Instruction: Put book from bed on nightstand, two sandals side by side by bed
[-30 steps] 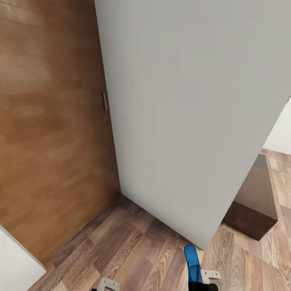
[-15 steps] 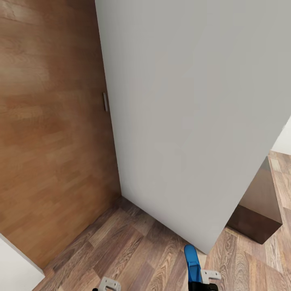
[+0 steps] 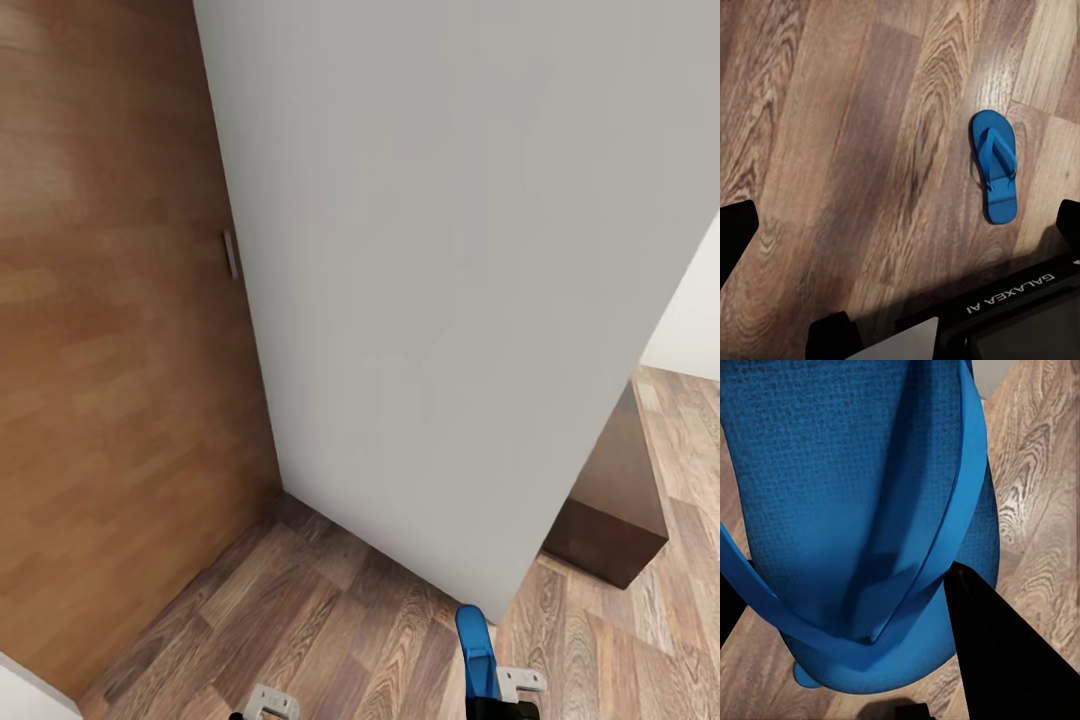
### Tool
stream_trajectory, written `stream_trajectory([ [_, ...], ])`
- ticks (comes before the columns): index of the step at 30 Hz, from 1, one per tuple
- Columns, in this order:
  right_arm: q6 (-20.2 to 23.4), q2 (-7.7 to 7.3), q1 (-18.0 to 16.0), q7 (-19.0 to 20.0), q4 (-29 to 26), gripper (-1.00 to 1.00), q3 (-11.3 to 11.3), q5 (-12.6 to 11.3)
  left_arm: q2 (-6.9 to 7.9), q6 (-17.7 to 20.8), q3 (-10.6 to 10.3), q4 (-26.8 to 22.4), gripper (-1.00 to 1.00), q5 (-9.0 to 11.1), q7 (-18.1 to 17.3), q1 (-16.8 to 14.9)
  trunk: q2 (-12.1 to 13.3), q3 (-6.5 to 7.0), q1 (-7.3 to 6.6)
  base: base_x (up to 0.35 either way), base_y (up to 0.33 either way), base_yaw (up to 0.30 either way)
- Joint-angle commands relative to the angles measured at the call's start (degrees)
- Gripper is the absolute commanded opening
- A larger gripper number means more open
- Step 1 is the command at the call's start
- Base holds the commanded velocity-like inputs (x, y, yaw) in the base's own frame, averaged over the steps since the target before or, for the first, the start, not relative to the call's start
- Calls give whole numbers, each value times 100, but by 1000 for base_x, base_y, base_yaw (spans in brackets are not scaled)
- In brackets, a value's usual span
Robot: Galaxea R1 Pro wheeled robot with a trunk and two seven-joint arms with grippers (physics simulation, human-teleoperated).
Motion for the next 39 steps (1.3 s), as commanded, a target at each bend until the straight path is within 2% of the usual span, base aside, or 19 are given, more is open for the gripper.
stream_trajectory([
  [1, -12, 4, -3, -12, 2, -100, -39, -8, 1, 27, 1, -15, 100, -44, -14, 0, -2, -5, 0, 16, 0, -59],
  [10, -10, 1, -3, -12, 2, -100, -39, -8, 0, 22, 1, -14, 100, -44, -9, 0, -2, -5, 0, 52, 48, -146],
  [25, -8, 1, -3, -12, 1, -100, -39, -8, 0, 16, 1, -14, 100, -44, -9, 0, -2, -5, 0, 10, 22, -22],
  [39, -8, 1, -3, -12, 5, -100, -39, -8, 0, 16, 1, -14, 100, -43, -14, 0, -2, -5, 0, 0, 8, -98],
])
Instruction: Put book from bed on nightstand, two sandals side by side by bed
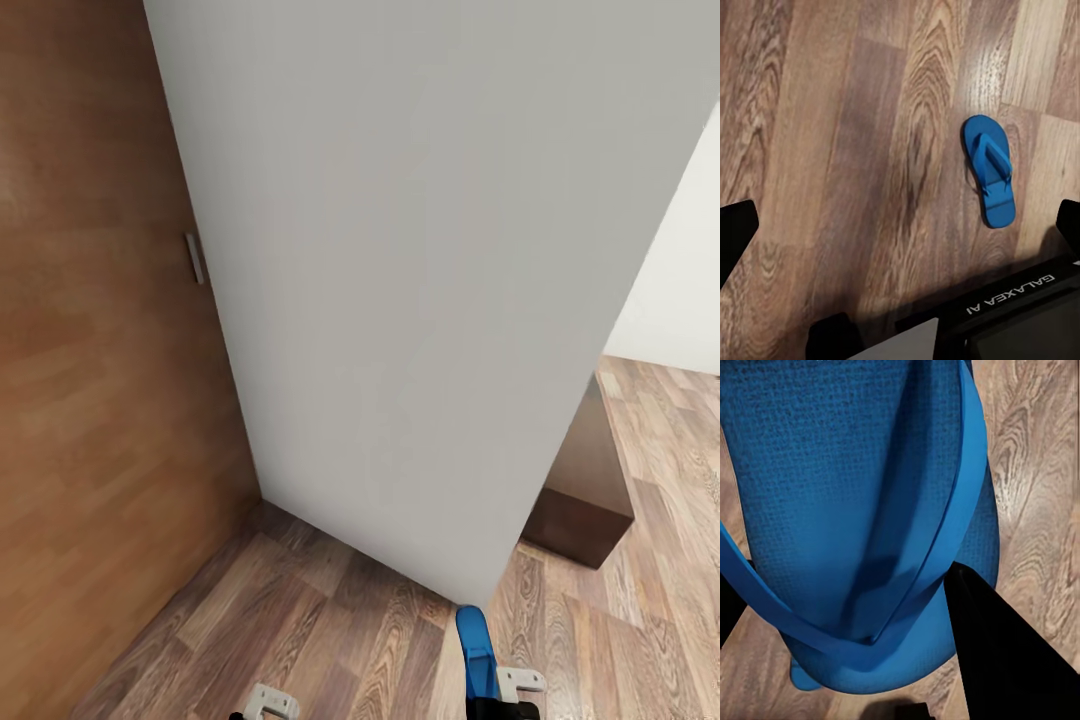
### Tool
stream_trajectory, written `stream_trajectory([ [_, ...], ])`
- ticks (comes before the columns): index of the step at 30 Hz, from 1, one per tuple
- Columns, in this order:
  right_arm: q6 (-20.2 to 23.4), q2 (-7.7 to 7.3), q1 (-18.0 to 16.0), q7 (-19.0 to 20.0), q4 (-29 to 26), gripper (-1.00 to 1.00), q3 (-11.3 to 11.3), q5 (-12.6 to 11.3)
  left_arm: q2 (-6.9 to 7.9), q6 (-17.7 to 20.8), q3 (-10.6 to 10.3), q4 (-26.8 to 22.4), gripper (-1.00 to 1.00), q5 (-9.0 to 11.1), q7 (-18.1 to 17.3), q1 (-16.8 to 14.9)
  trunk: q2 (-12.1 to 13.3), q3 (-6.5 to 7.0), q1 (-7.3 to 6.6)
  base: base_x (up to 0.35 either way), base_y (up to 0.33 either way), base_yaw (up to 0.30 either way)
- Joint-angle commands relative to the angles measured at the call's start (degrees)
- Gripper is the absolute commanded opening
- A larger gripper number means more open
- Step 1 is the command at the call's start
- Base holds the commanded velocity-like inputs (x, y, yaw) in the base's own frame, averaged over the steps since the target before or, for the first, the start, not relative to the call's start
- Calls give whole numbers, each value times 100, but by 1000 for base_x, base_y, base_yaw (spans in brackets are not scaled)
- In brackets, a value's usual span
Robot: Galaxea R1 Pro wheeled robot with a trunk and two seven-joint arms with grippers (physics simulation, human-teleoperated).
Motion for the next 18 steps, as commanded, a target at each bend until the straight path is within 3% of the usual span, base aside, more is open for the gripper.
stream_trajectory([
  [1, -12, 5, -4, -12, 3, -100, -40, -8, 1, 28, 1, -15, 100, -44, -14, 1, -3, -5, 0, 0, 5, -200],
  [18, -11, 4, -4, -12, 2, -100, -40, -16, 2, 25, 1, -15, 100, -43, -16, 1, -3, -5, 0, 2, 41, -149],
])
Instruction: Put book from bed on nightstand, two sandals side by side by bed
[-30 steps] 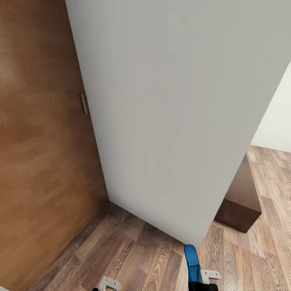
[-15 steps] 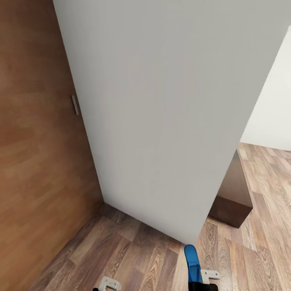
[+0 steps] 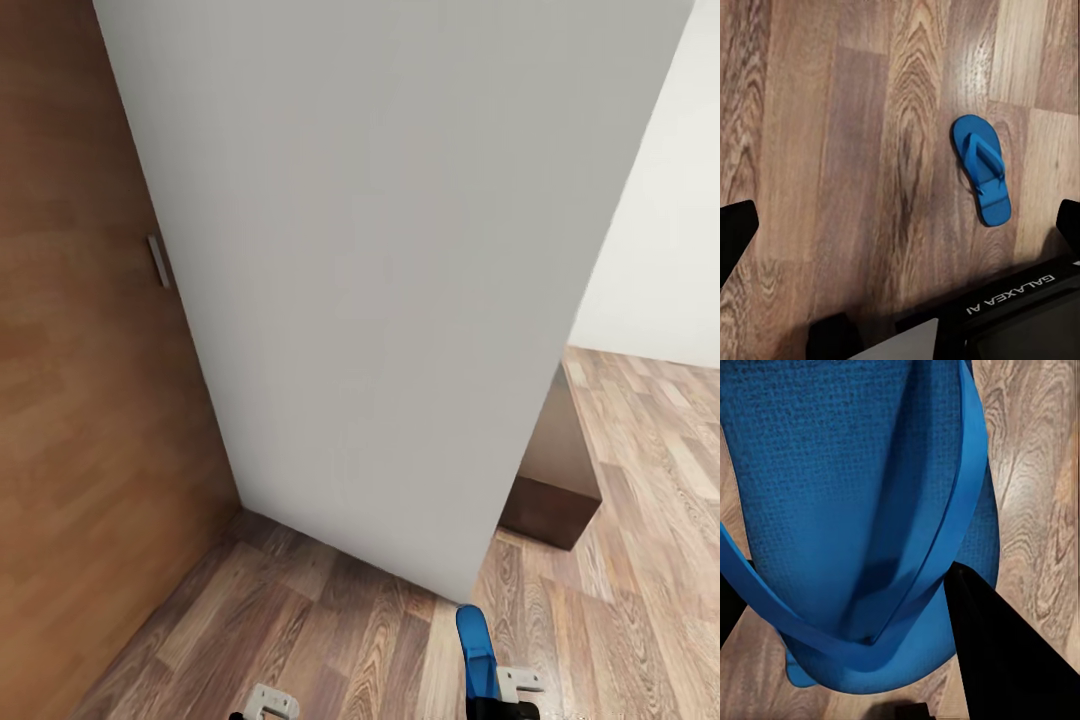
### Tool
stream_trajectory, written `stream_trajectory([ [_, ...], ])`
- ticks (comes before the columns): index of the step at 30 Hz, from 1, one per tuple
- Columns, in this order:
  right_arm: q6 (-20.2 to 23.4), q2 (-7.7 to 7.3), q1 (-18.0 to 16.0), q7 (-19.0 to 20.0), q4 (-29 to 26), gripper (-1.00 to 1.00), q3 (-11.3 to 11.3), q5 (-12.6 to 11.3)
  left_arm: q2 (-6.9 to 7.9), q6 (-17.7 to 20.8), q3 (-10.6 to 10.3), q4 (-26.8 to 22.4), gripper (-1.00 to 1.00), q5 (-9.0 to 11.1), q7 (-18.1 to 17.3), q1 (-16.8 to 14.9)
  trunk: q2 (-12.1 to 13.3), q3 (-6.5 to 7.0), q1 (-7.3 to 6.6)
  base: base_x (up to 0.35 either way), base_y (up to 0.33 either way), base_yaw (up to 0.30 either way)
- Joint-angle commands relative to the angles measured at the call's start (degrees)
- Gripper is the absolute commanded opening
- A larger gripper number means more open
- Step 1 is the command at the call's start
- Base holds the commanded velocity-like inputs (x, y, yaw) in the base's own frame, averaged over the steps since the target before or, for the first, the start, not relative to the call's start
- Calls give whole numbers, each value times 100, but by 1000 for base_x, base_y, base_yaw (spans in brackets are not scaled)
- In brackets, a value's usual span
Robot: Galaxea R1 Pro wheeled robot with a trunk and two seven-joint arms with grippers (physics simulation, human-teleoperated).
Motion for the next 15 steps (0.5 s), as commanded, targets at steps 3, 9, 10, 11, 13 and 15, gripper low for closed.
stream_trajectory([
  [3, -12, 5, -4, -12, 1, -100, -40, -7, 1, 28, 1, -16, 100, -45, -13, 1, -3, -5, 0, 76, 108, -250],
  [9, -13, 5, -4, -12, -2, -100, -40, -4, 1, 23, 1, -16, 100, -41, -11, 1, -3, -5, 0, 42, 53, -157],
  [10, -12, 5, -4, -12, -2, -100, -40, -3, 1, 23, 1, -16, 100, -41, -12, 1, -3, -5, 0, 11, 14, -45],
  [11, -12, 5, -4, -12, -2, -100, -40, -3, 1, 23, 1, -16, 100, -40, -12, 1, -3, -5, 0, 9, 11, -36],
  [13, -12, 5, -4, -12, -2, -100, -40, -5, 1, 22, 1, -16, 100, -38, -13, 1, -3, -5, 0, 6, 47, -24],
  [15, -12, 5, -4, -12, 1, -100, -40, -6, 3, 22, 1, -16, 100, -38, -12, 1, -3, -5, 0, 2, 114, -27],
])
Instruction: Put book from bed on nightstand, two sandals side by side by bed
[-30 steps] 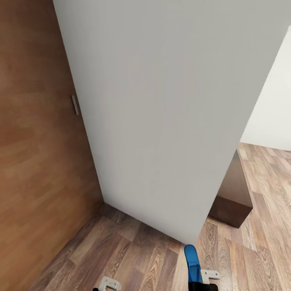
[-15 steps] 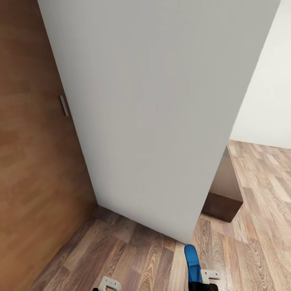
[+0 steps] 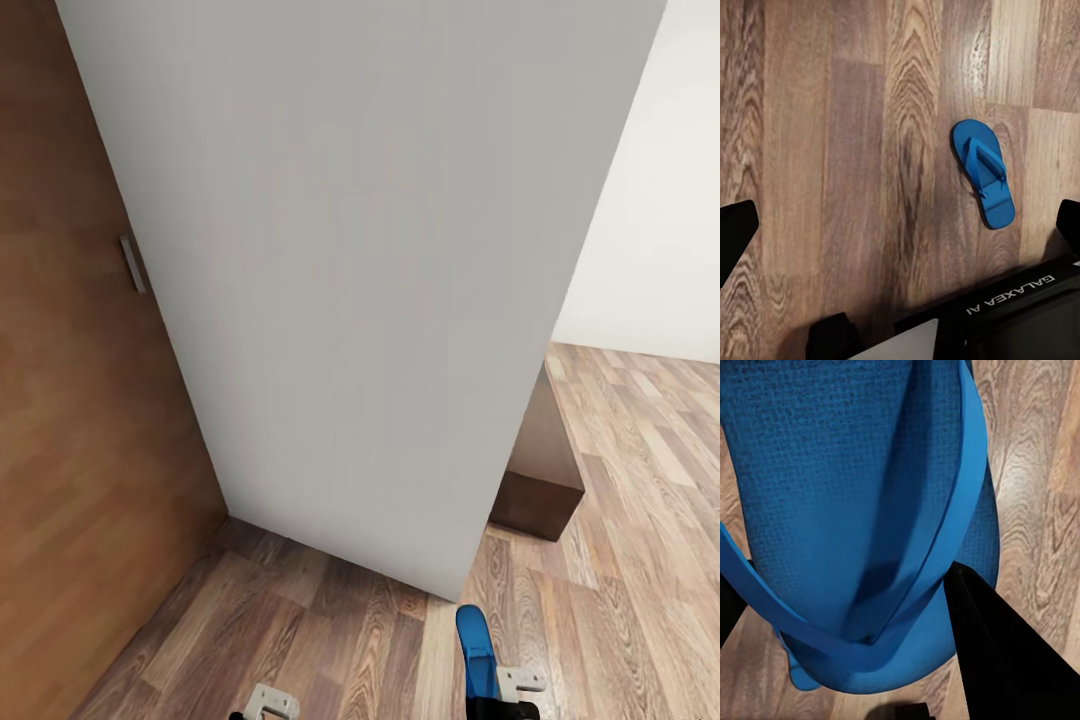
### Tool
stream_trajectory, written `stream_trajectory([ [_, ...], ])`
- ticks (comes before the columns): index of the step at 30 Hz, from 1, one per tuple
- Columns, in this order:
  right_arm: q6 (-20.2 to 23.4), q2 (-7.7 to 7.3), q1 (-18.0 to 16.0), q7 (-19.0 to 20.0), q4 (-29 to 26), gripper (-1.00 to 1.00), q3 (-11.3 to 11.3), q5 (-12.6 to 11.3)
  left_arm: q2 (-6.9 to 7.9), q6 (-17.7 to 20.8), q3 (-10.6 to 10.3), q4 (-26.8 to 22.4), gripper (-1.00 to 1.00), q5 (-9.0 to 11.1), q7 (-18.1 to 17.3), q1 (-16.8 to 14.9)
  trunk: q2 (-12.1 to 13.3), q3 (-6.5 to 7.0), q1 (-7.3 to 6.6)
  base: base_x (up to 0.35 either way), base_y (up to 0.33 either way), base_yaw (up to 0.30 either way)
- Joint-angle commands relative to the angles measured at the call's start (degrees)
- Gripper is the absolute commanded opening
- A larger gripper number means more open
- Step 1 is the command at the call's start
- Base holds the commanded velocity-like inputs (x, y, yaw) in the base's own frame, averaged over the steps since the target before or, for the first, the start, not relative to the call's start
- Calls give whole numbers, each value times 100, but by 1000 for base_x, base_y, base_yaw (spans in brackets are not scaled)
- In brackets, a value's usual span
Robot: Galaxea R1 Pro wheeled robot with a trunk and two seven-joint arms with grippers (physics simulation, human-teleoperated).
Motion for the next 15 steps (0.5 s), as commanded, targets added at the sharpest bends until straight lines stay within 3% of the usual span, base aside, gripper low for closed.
stream_trajectory([
  [1, -12, 5, -3, -13, 3, -100, -39, -8, 1, 27, 1, -14, 100, -45, -15, 0, -3, -5, 0, 1, 79, -50],
  [7, -13, 5, -3, -13, -1, -100, -39, -6, -1, 27, 1, -14, 100, -43, -15, 0, -3, -5, 0, 1, 28, -101],
  [15, -12, 5, -3, -13, -1, -100, -39, -5, -1, 27, 1, -14, 100, -42, -16, 0, -3, -5, 0, 0, 4, -22],
])
